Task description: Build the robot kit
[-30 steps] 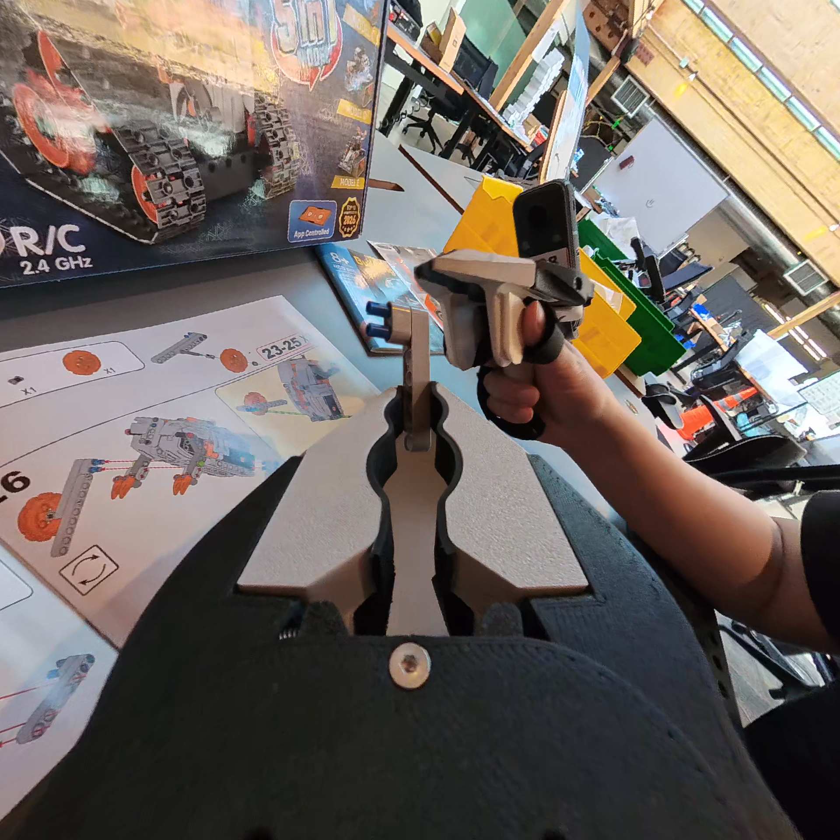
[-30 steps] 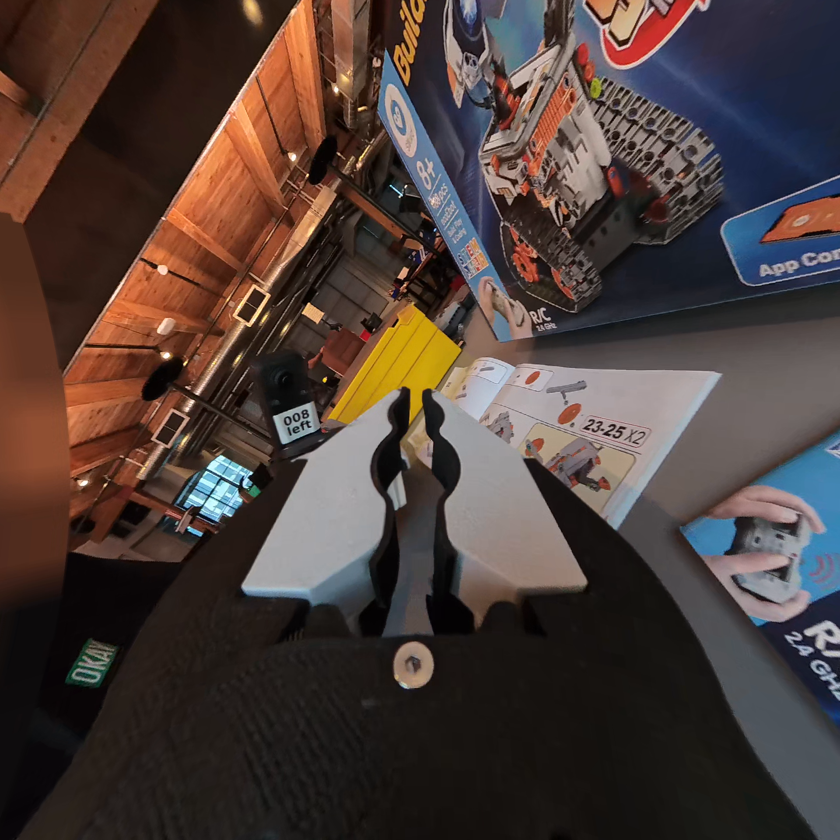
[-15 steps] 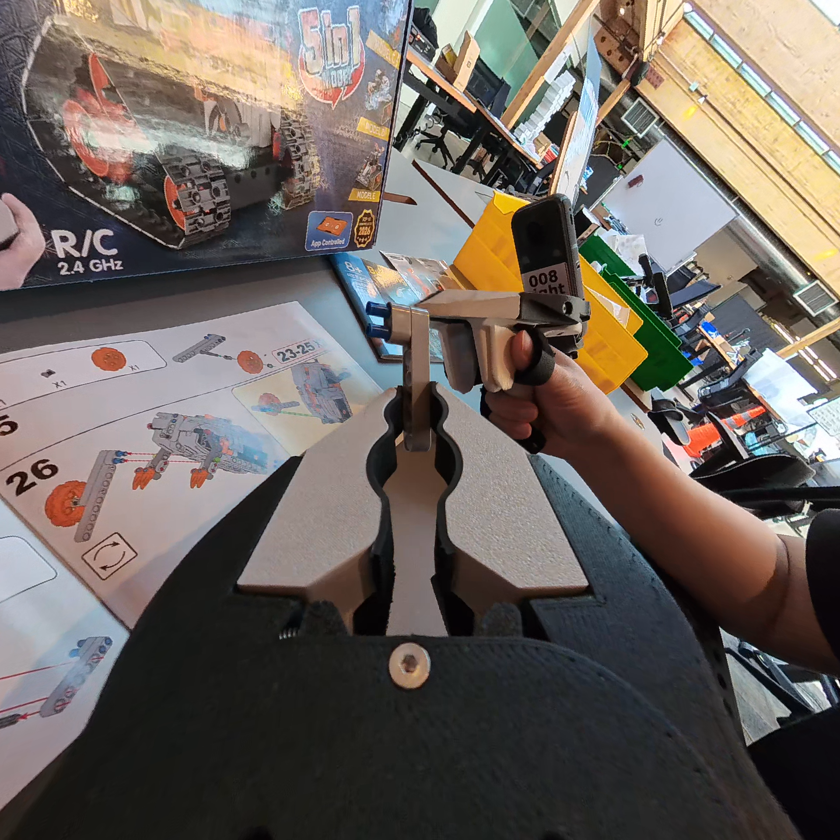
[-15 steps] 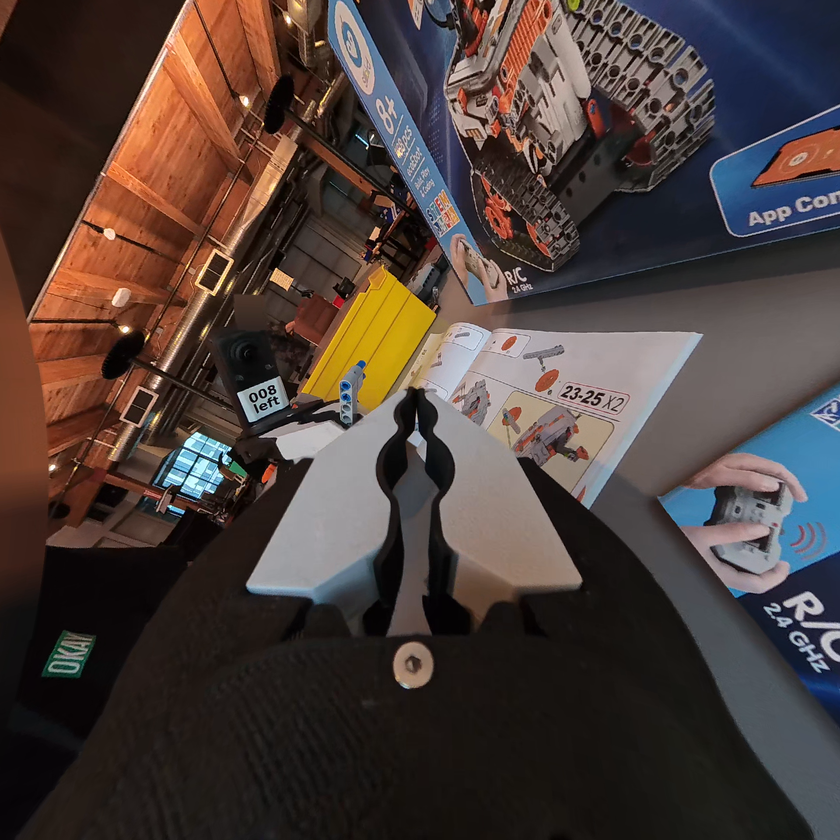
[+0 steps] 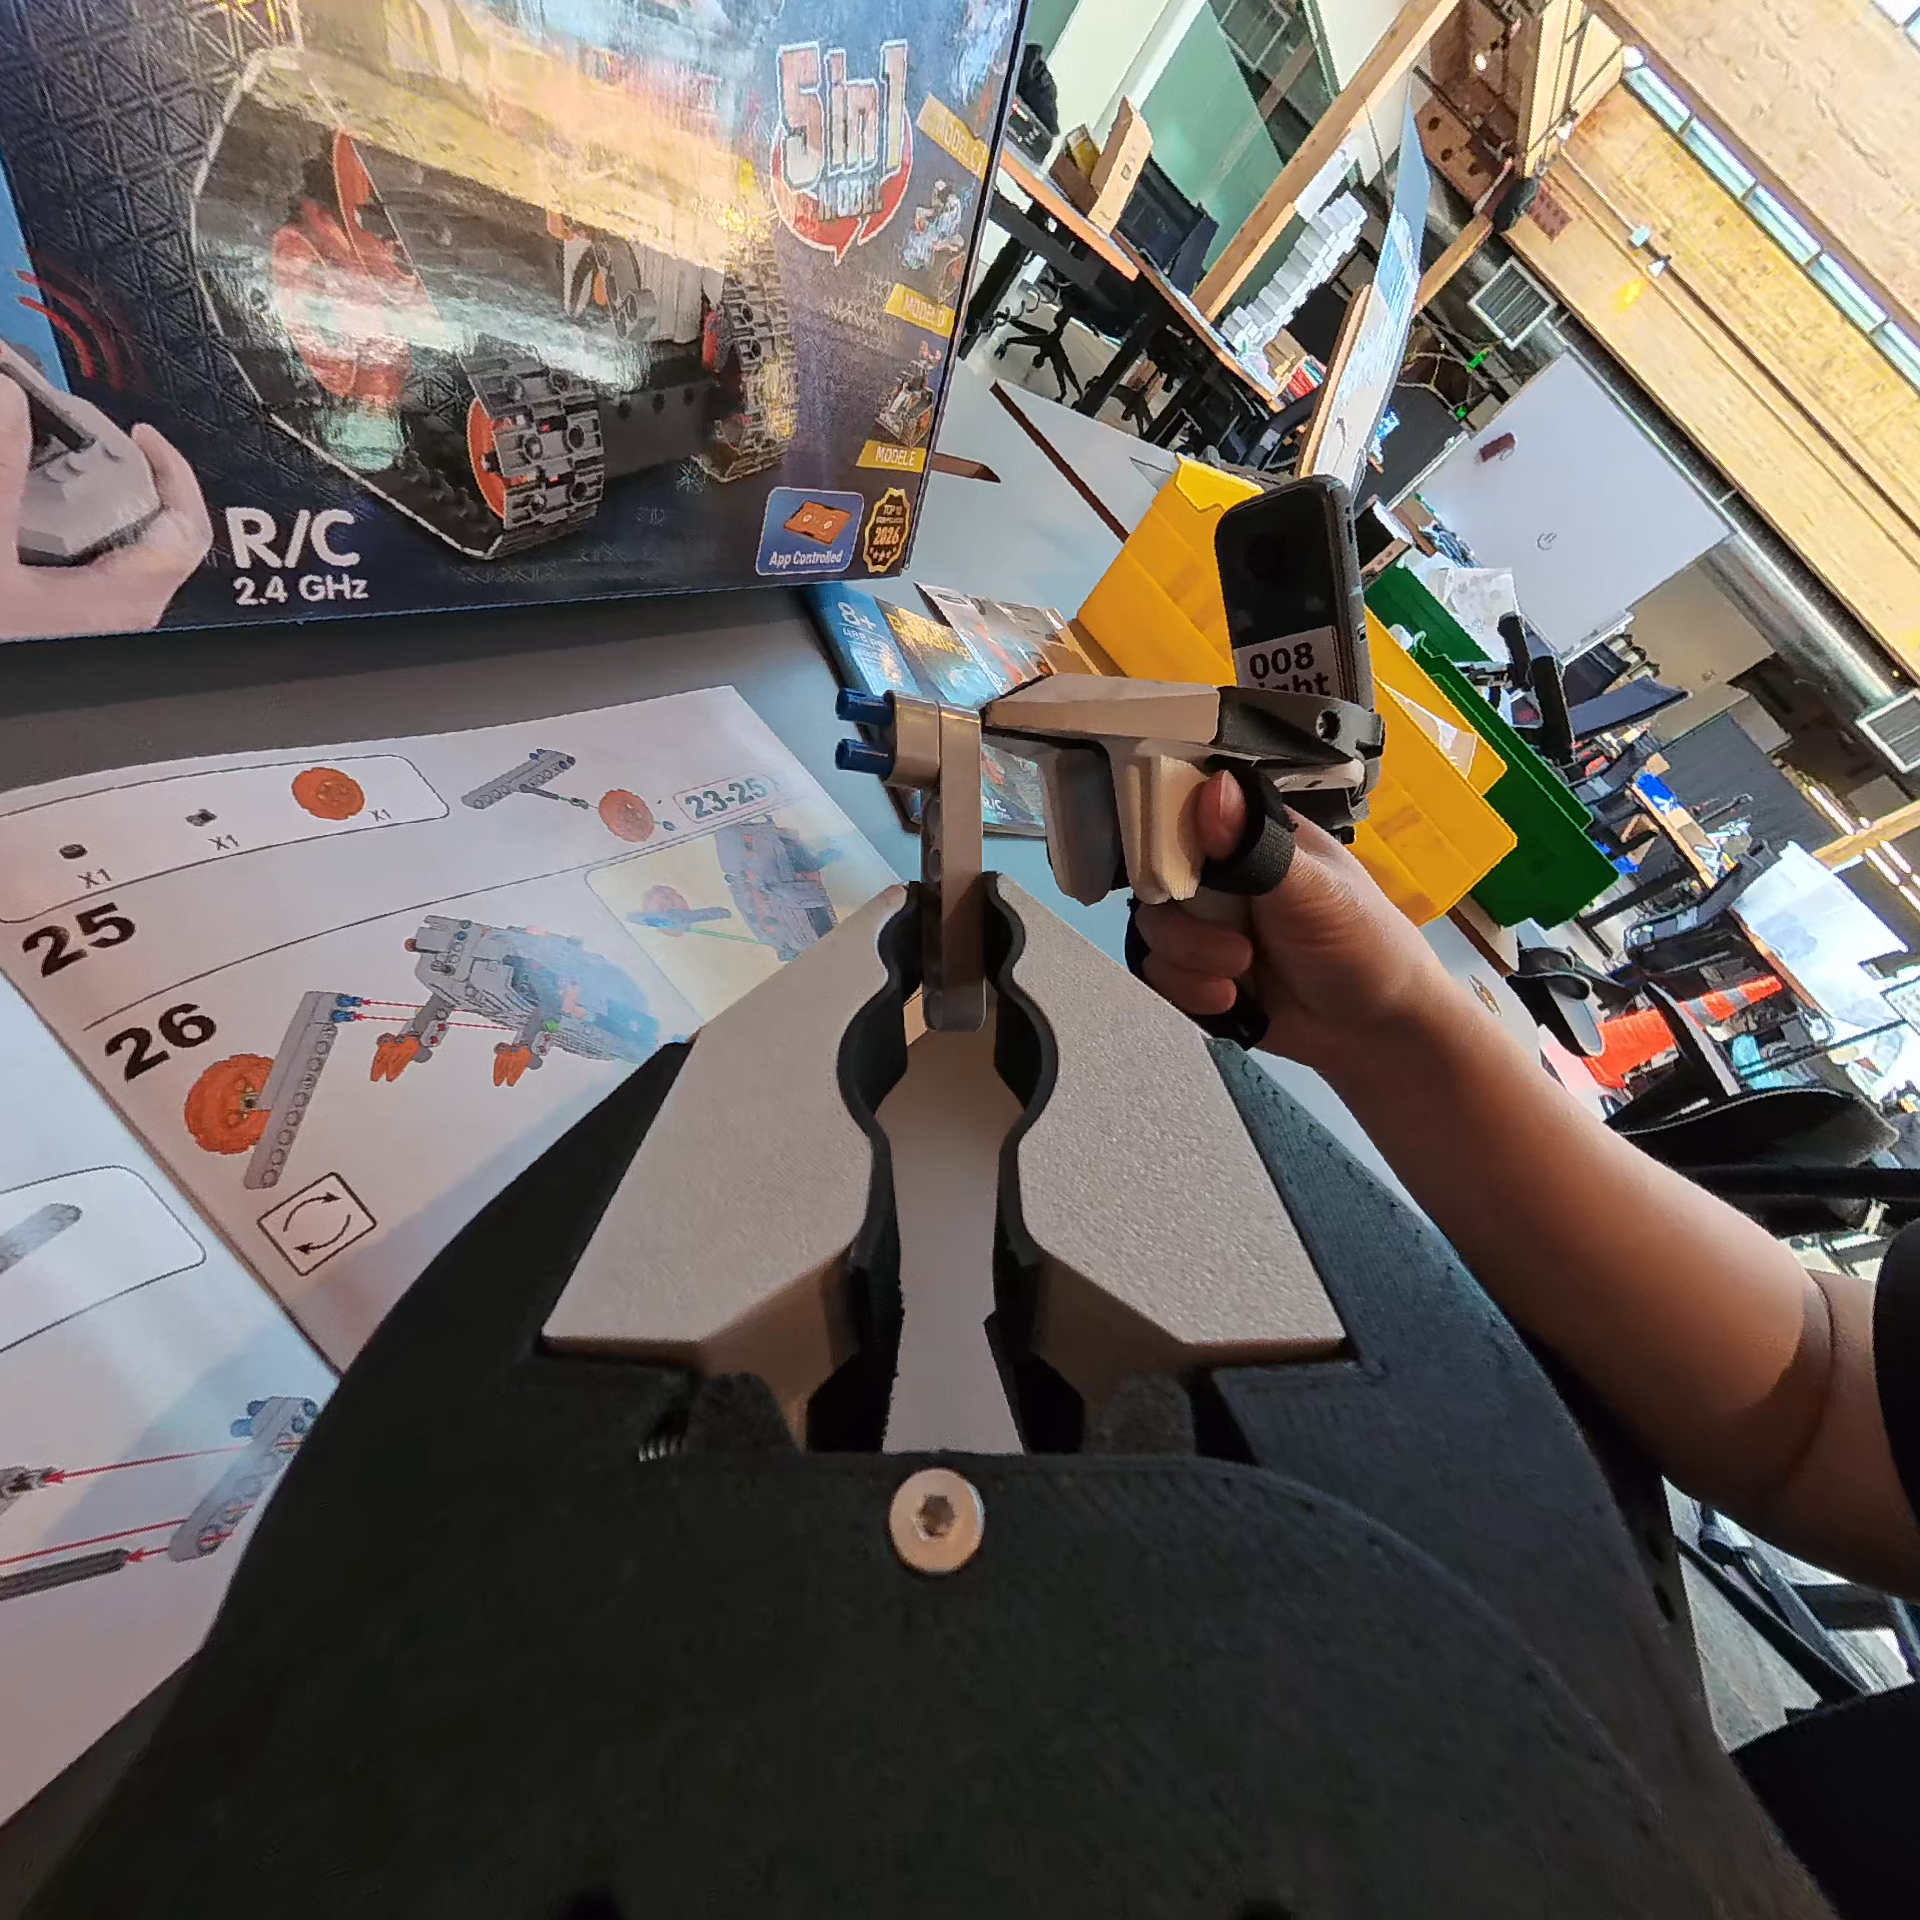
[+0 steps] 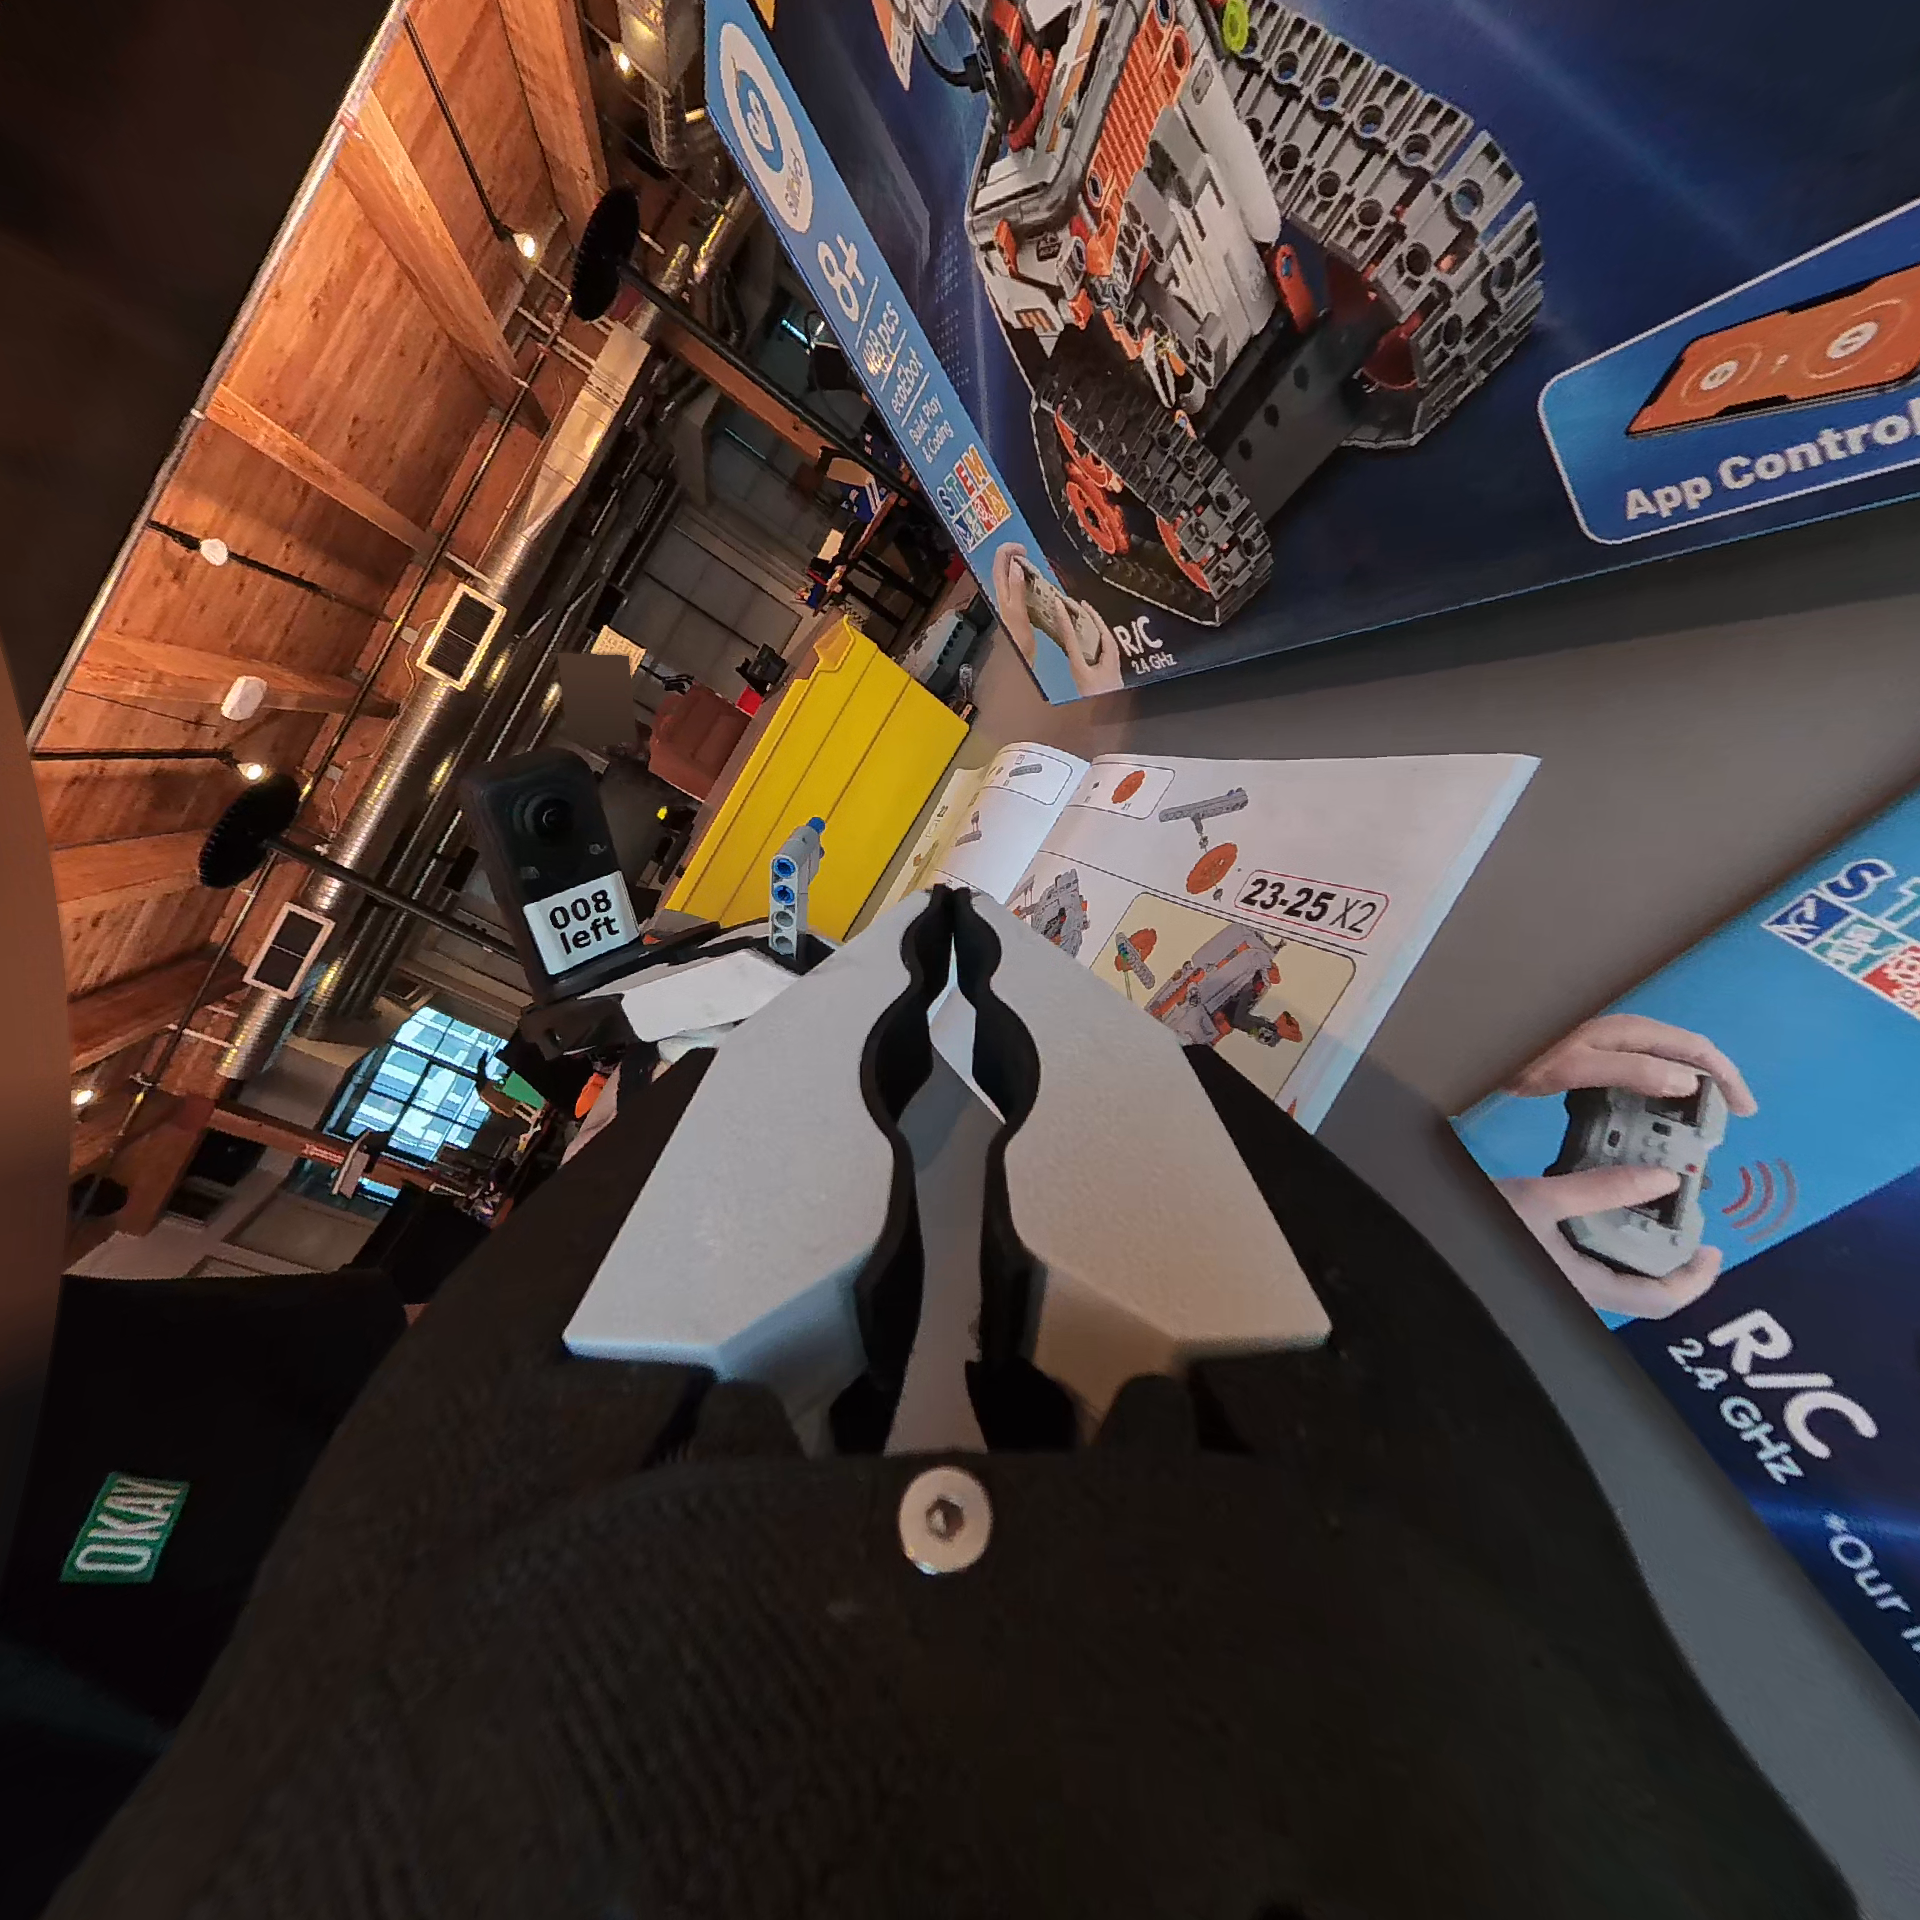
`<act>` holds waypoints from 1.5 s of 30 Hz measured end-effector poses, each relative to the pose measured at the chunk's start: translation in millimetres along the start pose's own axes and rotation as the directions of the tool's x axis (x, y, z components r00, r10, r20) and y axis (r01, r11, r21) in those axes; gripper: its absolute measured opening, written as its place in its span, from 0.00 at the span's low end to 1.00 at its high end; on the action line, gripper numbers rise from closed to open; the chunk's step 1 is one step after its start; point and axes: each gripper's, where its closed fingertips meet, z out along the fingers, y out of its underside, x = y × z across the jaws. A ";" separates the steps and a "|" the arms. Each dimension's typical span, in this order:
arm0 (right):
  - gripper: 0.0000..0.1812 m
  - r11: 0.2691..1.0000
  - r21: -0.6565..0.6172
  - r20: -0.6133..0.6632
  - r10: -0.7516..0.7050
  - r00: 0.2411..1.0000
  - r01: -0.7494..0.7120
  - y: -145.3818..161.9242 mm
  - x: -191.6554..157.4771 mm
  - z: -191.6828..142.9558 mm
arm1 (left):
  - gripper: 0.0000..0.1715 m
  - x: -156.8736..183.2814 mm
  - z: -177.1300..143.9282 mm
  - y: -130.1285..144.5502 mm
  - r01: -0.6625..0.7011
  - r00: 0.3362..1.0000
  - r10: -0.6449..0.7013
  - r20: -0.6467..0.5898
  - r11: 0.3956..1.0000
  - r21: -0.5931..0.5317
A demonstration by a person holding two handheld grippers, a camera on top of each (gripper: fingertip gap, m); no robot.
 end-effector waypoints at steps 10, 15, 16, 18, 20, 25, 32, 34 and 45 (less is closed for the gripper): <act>0.00 0.997 -0.027 -0.067 -0.080 0.994 0.079 2.8 9.0 -0.5 | 0.04 2.9 1.3 0.8 0.002 1.000 -0.002 -0.015 1.000 -0.006; 0.00 0.979 0.043 -0.134 -0.194 0.972 0.201 -12.2 7.9 -7.3 | 0.04 4.0 1.5 0.8 0.008 1.000 -0.009 -0.023 1.000 -0.004; 0.00 0.970 0.072 -0.145 -0.222 0.964 0.234 -18.3 5.3 -10.6 | 0.04 4.3 1.4 0.6 0.012 1.000 -0.012 -0.027 1.000 -0.002; 0.00 0.950 0.123 -0.185 -0.263 0.947 0.288 -29.8 3.5 -18.9 | 0.04 4.5 1.3 0.4 0.018 0.999 -0.018 -0.031 1.000 -0.001; 0.00 0.929 0.167 -0.246 -0.285 0.926 0.330 -40.2 5.8 -28.3 | 0.04 4.2 1.5 0.6 0.017 0.999 -0.017 -0.029 1.000 -0.003; 0.00 0.903 0.229 -0.265 -0.301 0.916 0.363 -51.4 0.5 -37.3 | 0.04 4.6 2.2 1.7 0.015 0.999 -0.015 -0.030 1.000 -0.008; 0.00 0.924 0.223 -0.251 -0.254 0.934 0.311 -47.5 6.6 -35.1 | 0.04 4.6 1.9 1.5 0.018 0.999 -0.018 -0.030 1.000 -0.008; 0.00 0.934 0.212 -0.249 -0.232 0.940 0.287 -45.4 10.3 -34.2 | 0.04 4.9 2.3 2.1 0.020 0.999 -0.020 -0.032 1.000 -0.011; 0.00 0.936 0.183 -0.269 -0.246 0.931 0.300 -40.8 13.4 -30.0 | 0.04 2.0 0.8 0.2 0.008 1.000 -0.008 -0.014 1.000 -0.004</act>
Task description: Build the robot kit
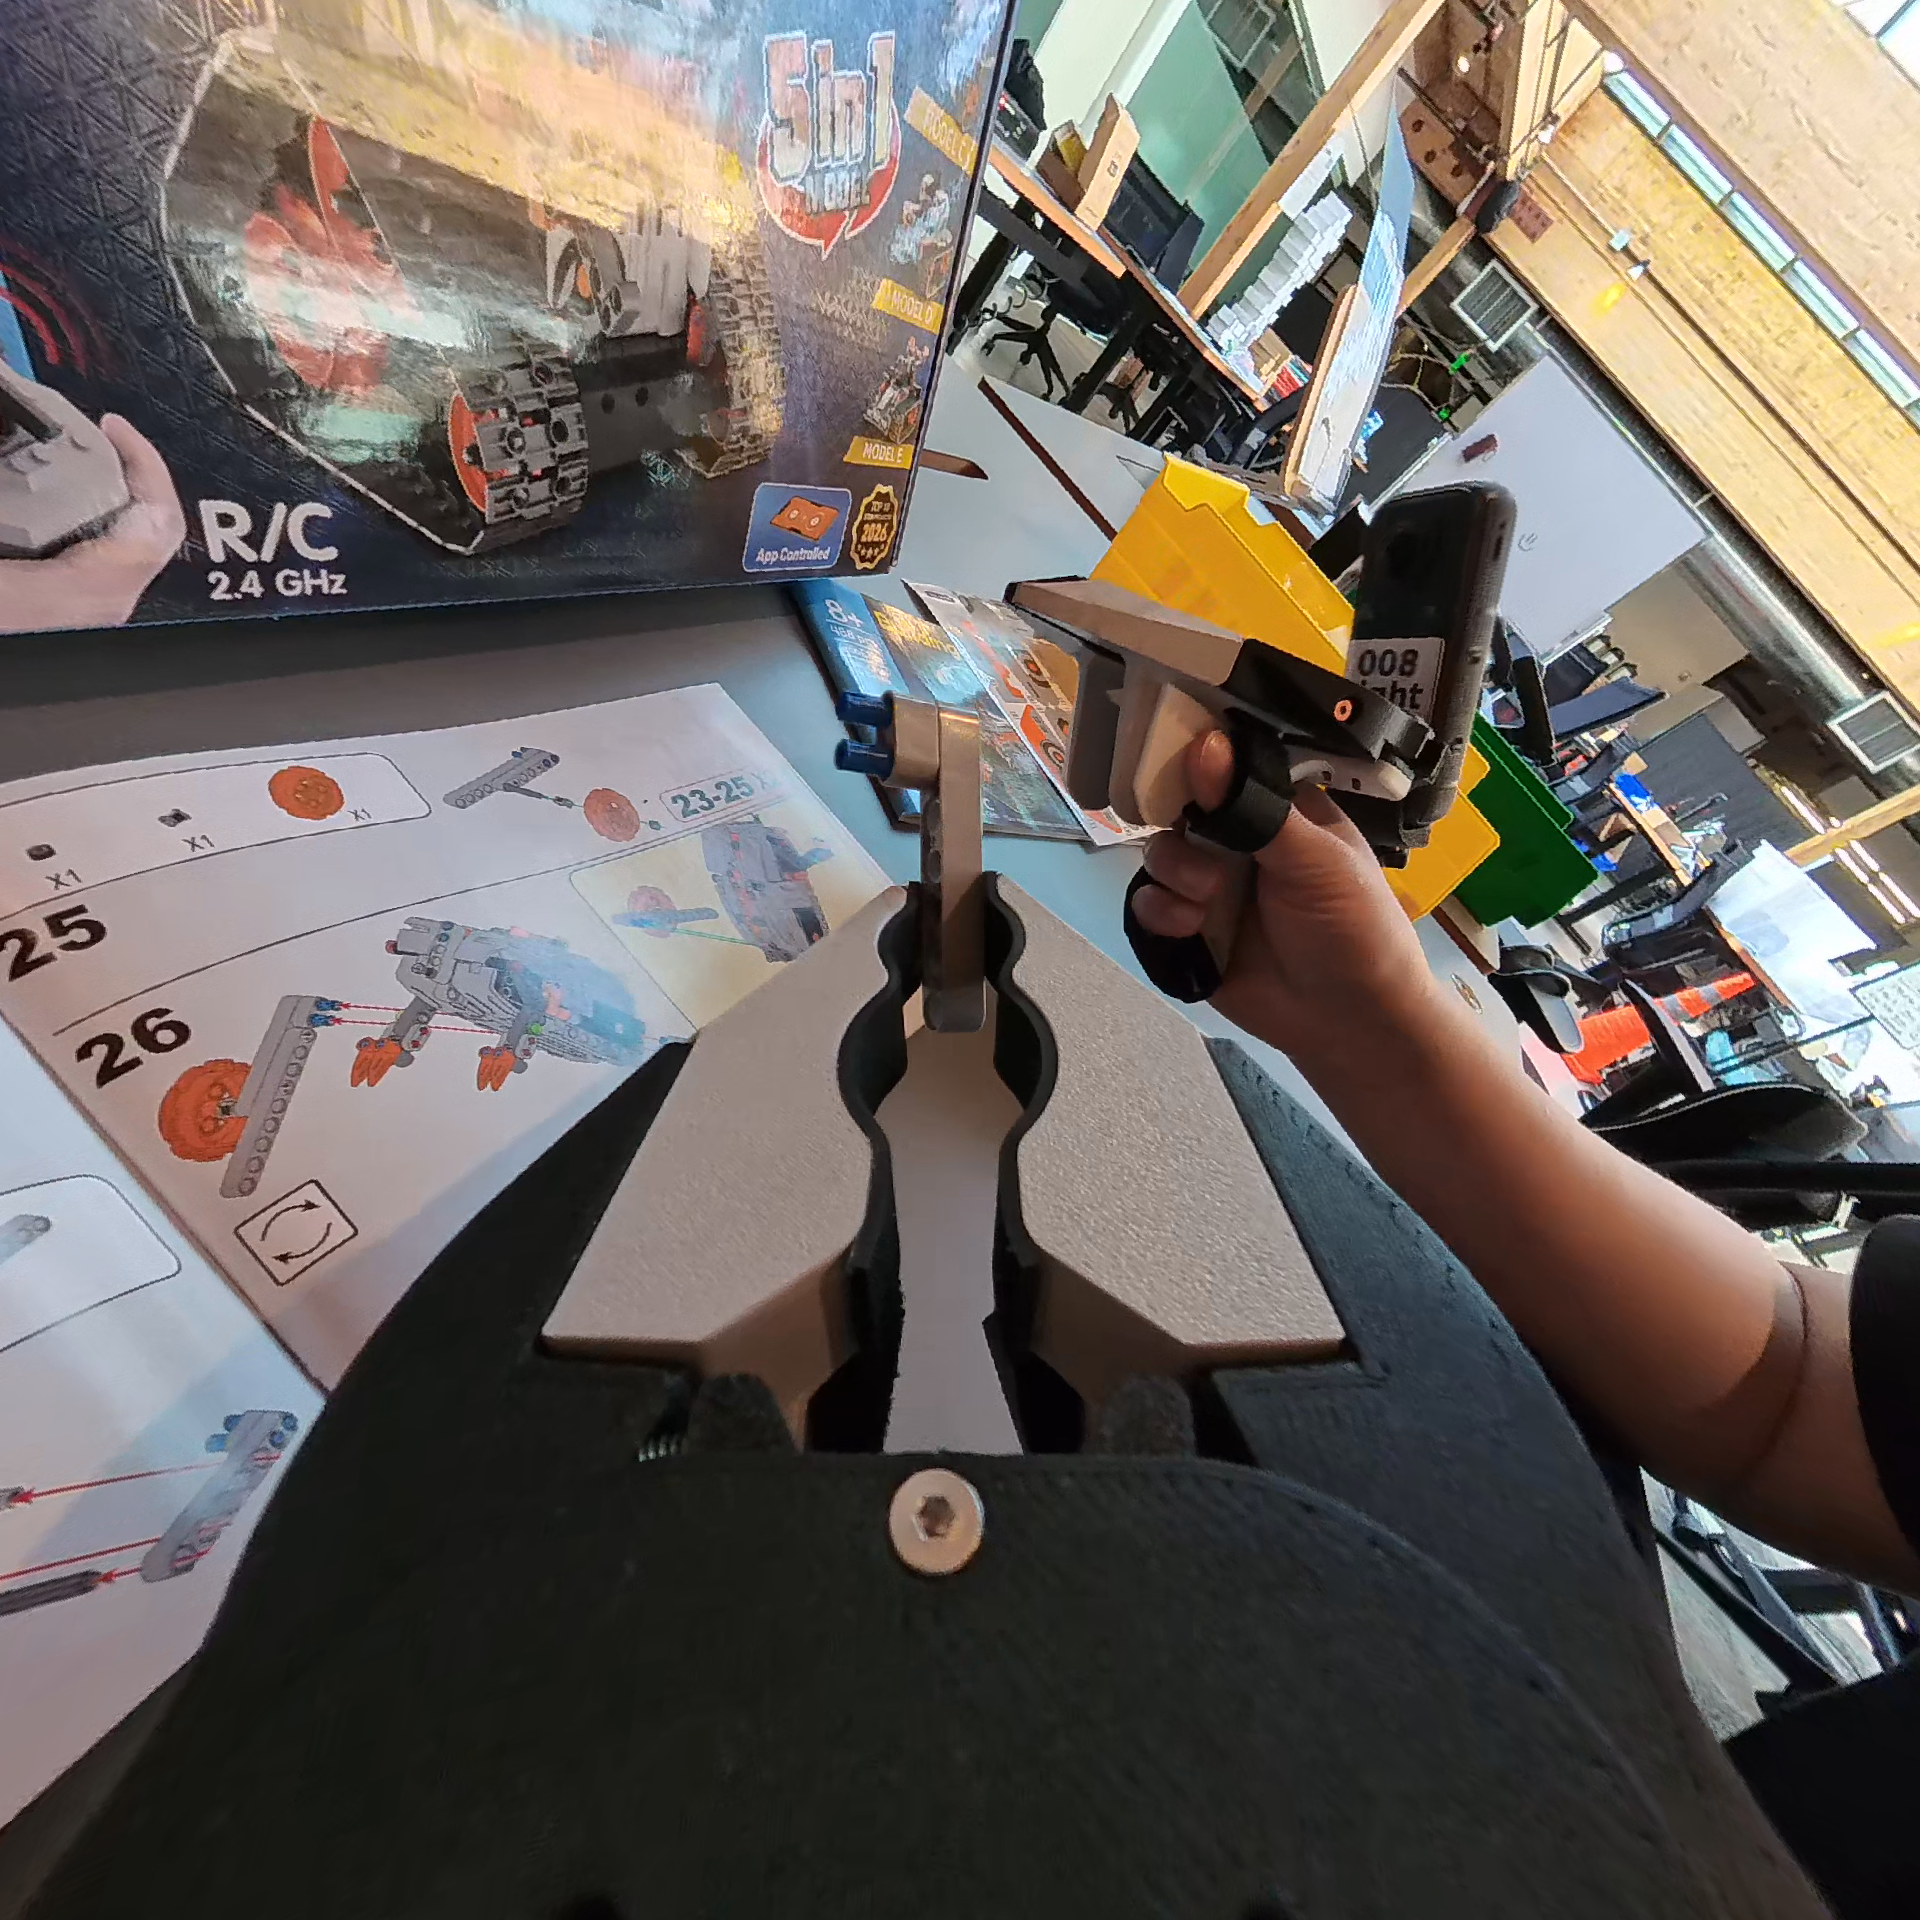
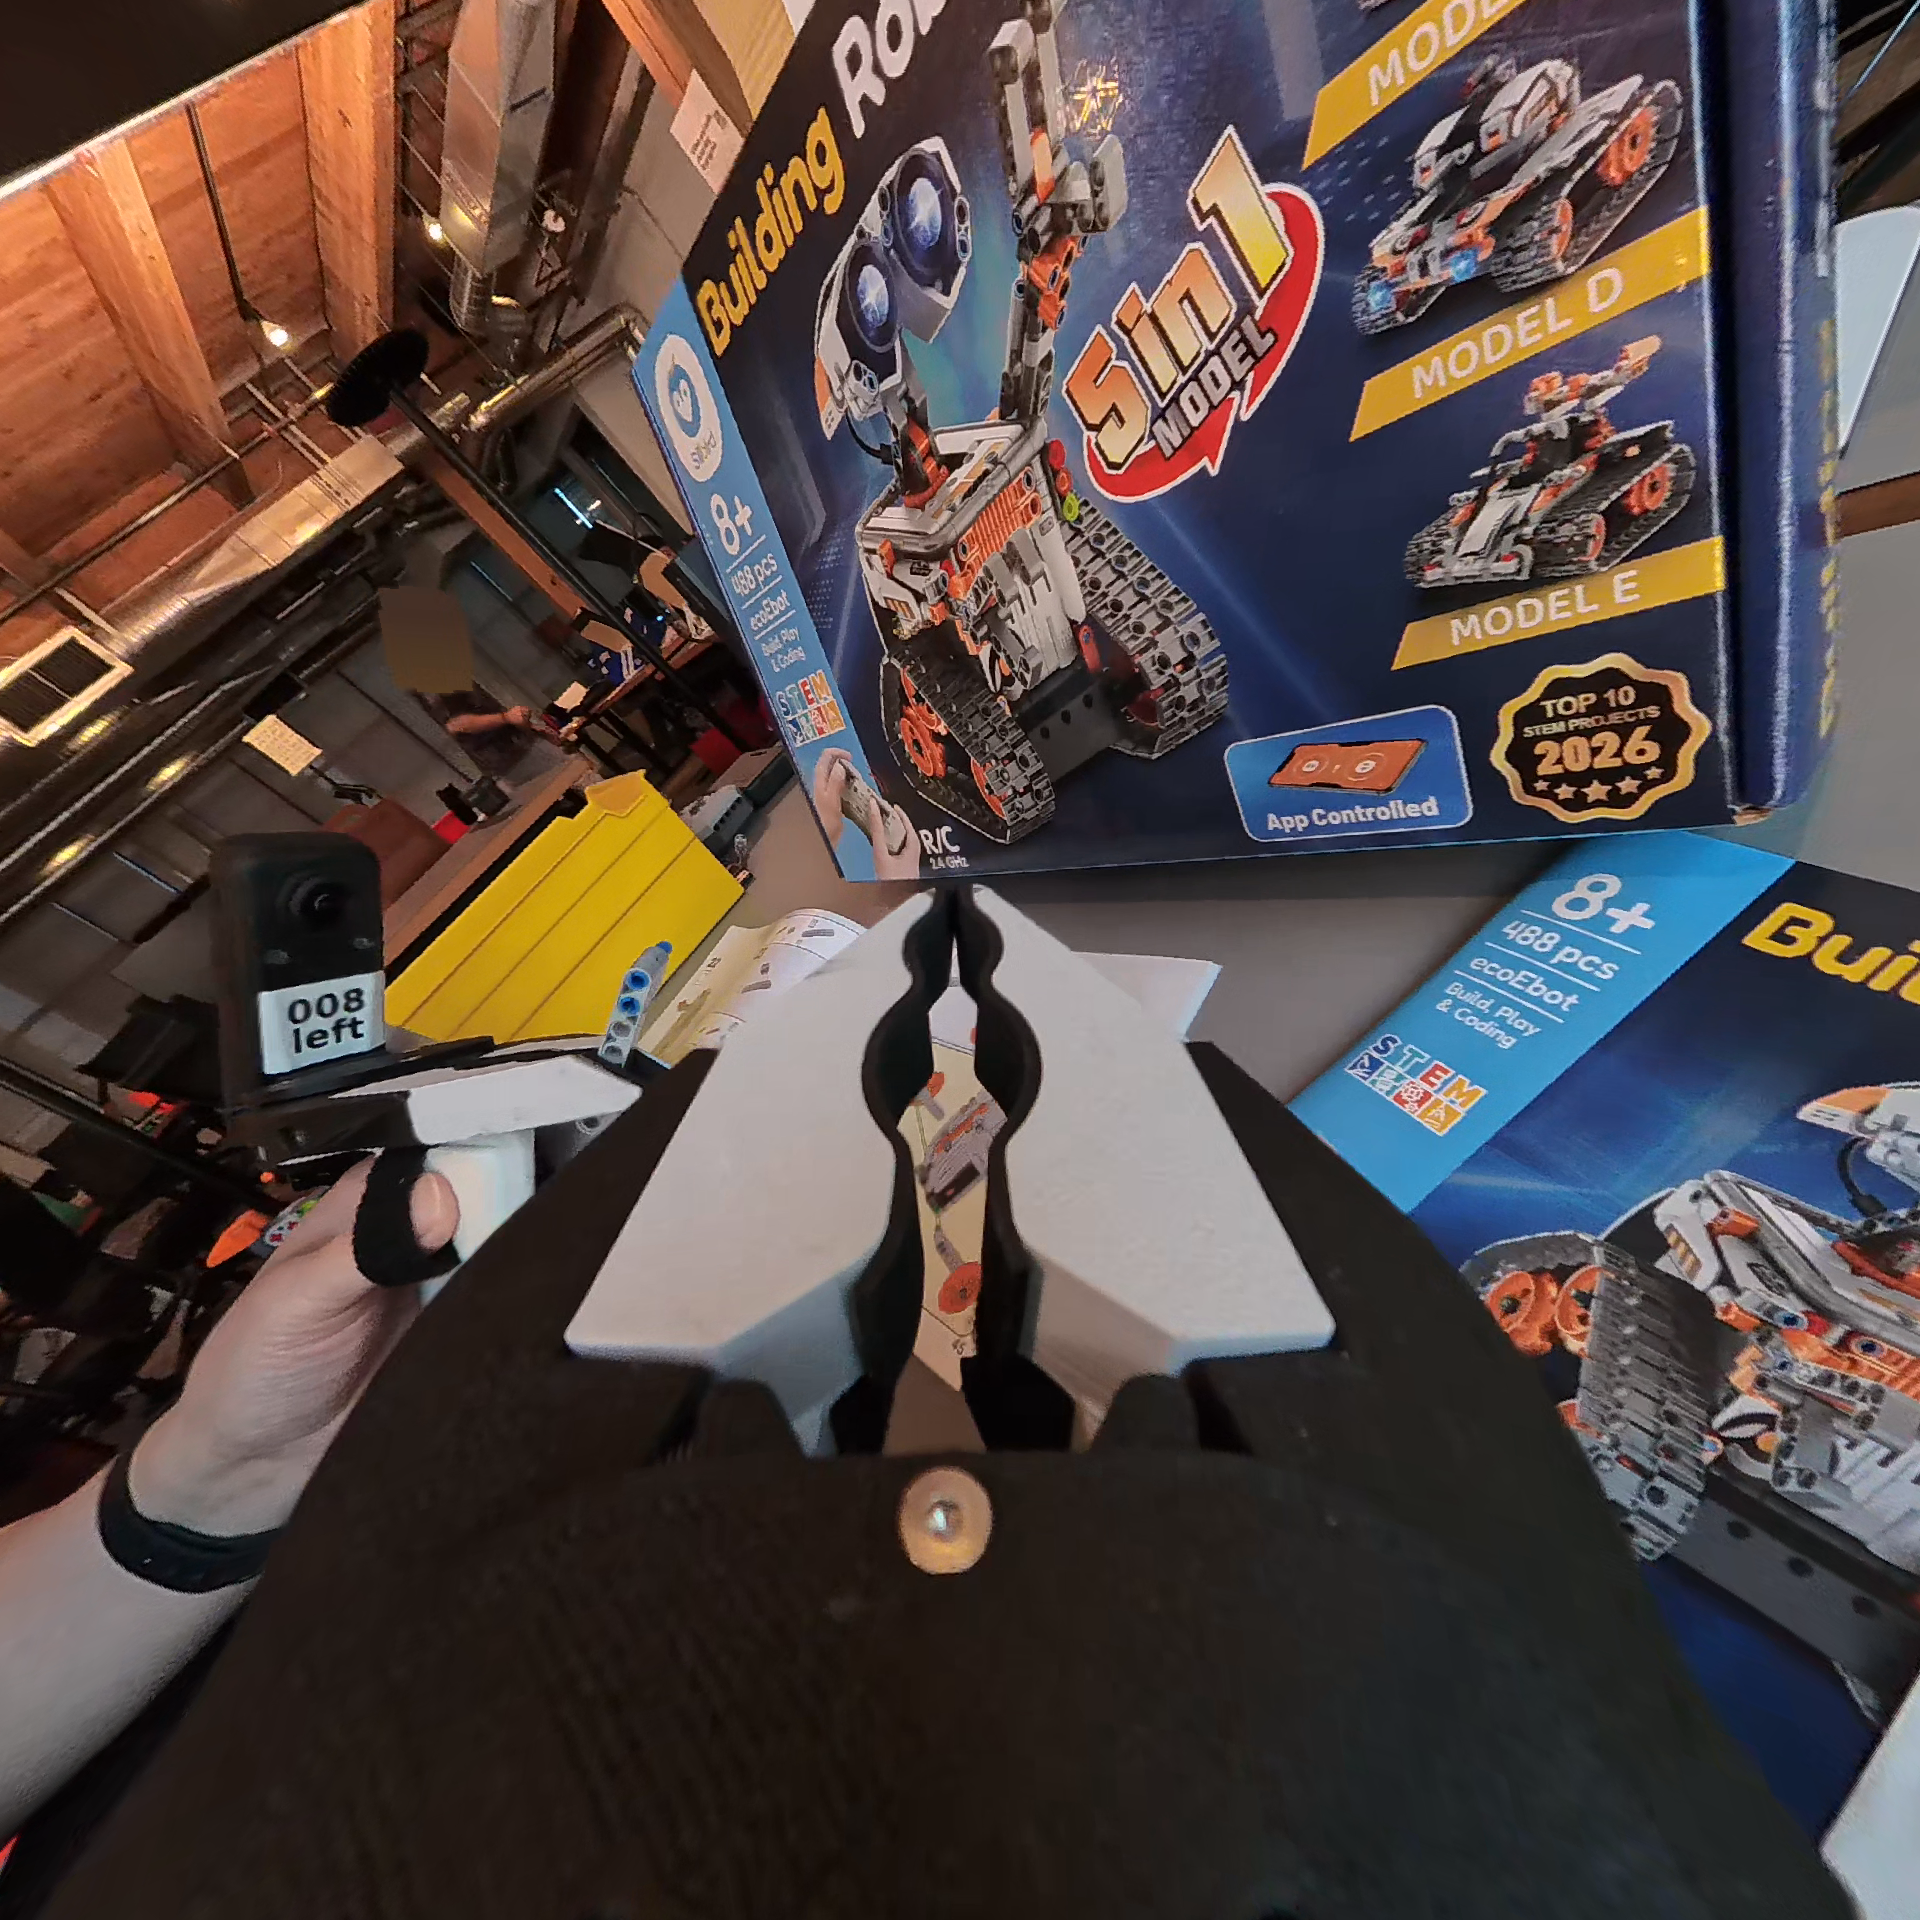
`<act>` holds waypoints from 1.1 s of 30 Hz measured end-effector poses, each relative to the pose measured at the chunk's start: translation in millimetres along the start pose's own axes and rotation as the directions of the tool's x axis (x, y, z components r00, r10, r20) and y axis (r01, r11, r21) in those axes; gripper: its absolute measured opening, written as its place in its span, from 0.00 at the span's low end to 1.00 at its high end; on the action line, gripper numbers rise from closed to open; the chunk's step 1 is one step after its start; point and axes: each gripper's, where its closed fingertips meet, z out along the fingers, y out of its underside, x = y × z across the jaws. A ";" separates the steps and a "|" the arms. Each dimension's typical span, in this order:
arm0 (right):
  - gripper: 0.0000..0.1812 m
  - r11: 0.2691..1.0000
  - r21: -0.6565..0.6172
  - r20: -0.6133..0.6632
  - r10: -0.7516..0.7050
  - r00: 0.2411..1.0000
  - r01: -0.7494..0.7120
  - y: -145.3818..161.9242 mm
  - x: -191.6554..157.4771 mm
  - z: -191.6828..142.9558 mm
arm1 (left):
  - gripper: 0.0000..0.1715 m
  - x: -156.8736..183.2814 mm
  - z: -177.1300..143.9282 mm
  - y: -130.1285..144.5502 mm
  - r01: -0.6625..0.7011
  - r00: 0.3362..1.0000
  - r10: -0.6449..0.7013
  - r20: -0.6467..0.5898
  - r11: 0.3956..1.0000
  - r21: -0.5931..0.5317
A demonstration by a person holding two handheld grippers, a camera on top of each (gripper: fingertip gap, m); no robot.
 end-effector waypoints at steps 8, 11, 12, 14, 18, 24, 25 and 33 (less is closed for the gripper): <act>0.00 0.976 0.033 -0.101 -0.210 0.972 0.214 -9.2 -5.0 -3.0 | 0.04 -1.2 2.9 4.4 -0.013 1.000 0.013 0.012 1.000 -0.018; 0.00 0.949 0.035 -0.142 -0.305 0.942 0.313 -14.2 -7.7 -5.5 | 0.04 -1.4 3.6 5.5 -0.010 1.000 0.010 0.012 1.000 -0.022; 0.00 0.940 0.029 -0.152 -0.332 0.931 0.340 -14.3 -8.4 -5.6 | 0.04 -1.4 3.7 5.6 -0.011 1.000 0.011 0.012 1.000 -0.023; 0.00 0.922 0.011 -0.163 -0.380 0.911 0.387 -12.8 -10.1 -4.5 | 0.04 -1.3 3.5 5.4 -0.015 1.000 0.015 0.014 1.000 -0.023; 0.00 0.889 -0.036 -0.141 -0.456 0.879 0.456 -5.1 -16.6 0.3 | 0.04 0.6 3.0 4.4 -0.019 1.000 0.019 0.011 1.000 -0.020; 0.00 0.901 -0.074 -0.065 -0.432 0.900 0.427 5.7 -22.5 5.1 | 0.04 3.5 1.9 1.6 -0.015 1.000 0.015 -0.001 1.000 -0.007; 0.00 0.904 -0.076 -0.065 -0.425 0.903 0.420 5.5 -21.3 4.9 | 0.04 4.5 1.8 1.3 -0.007 1.000 0.007 -0.011 1.000 -0.004; 0.00 0.908 -0.102 -0.080 -0.415 0.906 0.407 7.3 -14.1 4.6 | 0.04 3.4 0.0 -0.9 -0.006 1.000 0.006 -0.007 1.000 0.004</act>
